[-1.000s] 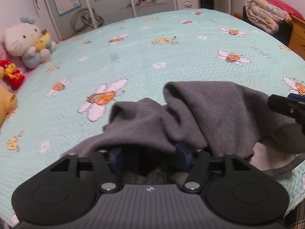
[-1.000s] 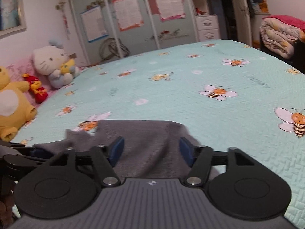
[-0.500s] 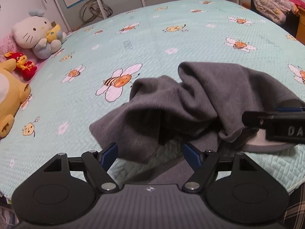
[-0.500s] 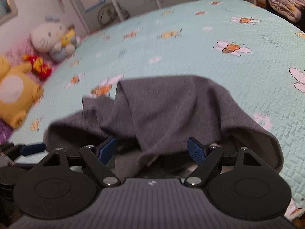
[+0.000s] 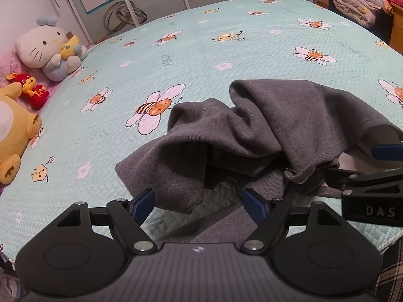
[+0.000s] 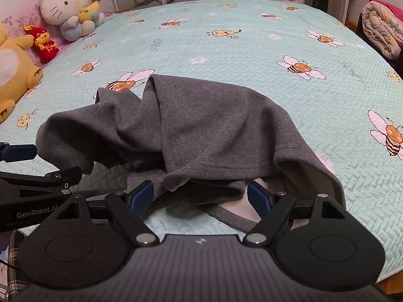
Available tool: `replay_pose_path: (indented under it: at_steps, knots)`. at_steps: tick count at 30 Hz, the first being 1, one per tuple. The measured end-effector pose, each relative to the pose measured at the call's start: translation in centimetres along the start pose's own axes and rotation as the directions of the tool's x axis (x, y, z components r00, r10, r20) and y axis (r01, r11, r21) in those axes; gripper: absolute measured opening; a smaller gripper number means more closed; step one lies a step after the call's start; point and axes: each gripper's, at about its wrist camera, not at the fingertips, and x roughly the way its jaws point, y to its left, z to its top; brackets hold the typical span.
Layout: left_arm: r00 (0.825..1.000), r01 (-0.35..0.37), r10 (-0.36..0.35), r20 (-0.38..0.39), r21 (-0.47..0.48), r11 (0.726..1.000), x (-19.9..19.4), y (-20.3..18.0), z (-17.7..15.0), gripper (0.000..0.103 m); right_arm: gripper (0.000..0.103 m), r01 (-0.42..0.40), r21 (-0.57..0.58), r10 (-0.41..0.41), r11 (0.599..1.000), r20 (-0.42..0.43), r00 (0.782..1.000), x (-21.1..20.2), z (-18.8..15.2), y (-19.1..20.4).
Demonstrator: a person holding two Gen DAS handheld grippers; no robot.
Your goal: Fold clothes
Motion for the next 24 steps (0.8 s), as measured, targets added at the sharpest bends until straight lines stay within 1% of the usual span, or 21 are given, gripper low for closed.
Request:
replay_pose_path:
  at_steps: [6, 11, 19, 24]
  knots:
    - [1.000, 0.010, -0.009, -0.014, 0.018, 1.000, 0.7, -0.9, 0.3, 0.080, 0.081, 0.026, 0.009, -0.027, 1.000, 0.009, 1.000, 0.3, -0.2, -0.5]
    - [0.999, 0.026, -0.025, -0.022, 0.033, 0.999, 1.1, -1.5, 0.6, 0.080, 0.081, 0.031, 0.042, -0.031, 0.999, -0.004, 1.000, 0.8, -0.2, -1.3]
    - [0.998, 0.039, -0.037, -0.047, 0.055, 0.998, 2.4, -2.4, 0.8, 0.081, 0.081, 0.061, 0.065, -0.059, 0.996, -0.028, 0.998, 2.2, -0.3, -2.1]
    - [0.998, 0.042, -0.039, -0.056, 0.051, 0.998, 3.0, -2.5, 1.1, 0.081, 0.081, 0.103, 0.047, -0.102, 0.994, -0.022, 0.995, 2.9, -0.2, -2.1]
